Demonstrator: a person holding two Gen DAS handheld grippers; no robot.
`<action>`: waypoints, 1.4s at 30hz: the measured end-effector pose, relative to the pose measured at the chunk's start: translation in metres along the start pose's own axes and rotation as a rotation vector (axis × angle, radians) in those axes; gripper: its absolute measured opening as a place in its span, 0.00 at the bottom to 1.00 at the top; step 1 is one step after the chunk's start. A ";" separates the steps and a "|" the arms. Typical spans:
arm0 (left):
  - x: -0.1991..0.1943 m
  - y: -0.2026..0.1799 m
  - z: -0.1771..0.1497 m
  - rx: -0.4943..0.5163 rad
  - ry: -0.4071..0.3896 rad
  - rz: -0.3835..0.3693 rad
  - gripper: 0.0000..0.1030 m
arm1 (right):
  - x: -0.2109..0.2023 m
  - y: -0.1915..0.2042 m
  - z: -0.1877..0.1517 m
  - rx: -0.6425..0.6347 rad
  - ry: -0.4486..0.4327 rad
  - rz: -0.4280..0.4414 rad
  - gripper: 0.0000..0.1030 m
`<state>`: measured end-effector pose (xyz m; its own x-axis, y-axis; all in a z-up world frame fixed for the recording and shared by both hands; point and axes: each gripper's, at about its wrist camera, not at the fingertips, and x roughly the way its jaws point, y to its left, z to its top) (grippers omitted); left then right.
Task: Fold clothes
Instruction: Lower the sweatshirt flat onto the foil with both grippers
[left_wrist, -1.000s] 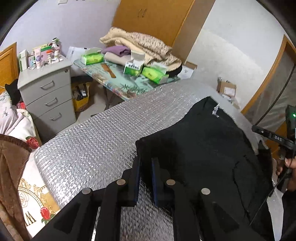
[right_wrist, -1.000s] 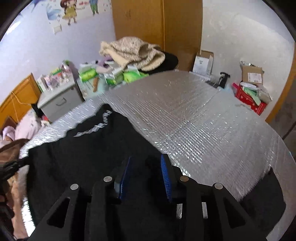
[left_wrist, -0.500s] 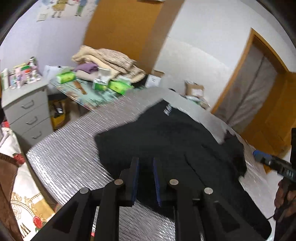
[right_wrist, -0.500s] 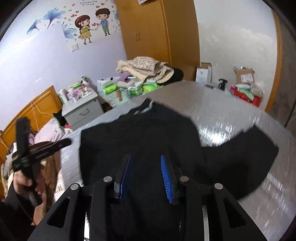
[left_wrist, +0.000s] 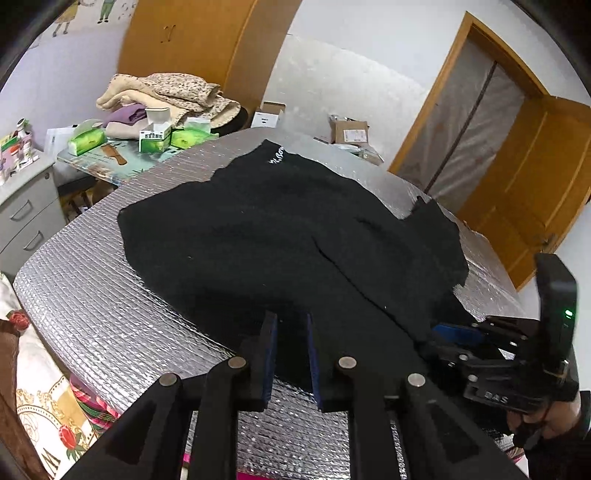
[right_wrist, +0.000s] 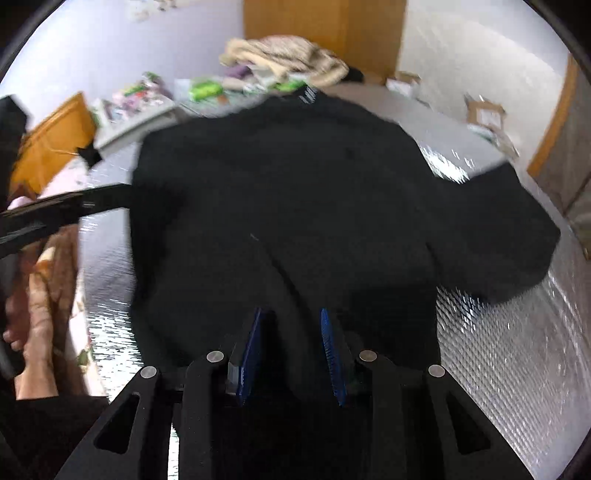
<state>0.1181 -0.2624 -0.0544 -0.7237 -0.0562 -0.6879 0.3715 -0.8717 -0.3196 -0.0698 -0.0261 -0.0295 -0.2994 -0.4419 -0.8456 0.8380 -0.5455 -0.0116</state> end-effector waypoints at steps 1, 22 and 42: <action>0.001 -0.002 0.000 0.005 0.006 0.000 0.16 | 0.003 -0.002 -0.001 0.008 0.009 0.005 0.32; 0.037 -0.062 -0.009 0.131 0.100 -0.071 0.16 | -0.118 -0.111 -0.082 0.405 -0.304 0.019 0.08; 0.031 -0.036 -0.011 0.076 0.096 -0.018 0.16 | -0.018 0.005 -0.008 -0.061 -0.029 -0.071 0.25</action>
<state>0.0885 -0.2275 -0.0708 -0.6696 0.0032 -0.7427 0.3113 -0.9067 -0.2846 -0.0569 -0.0149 -0.0189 -0.3711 -0.4250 -0.8256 0.8402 -0.5323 -0.1036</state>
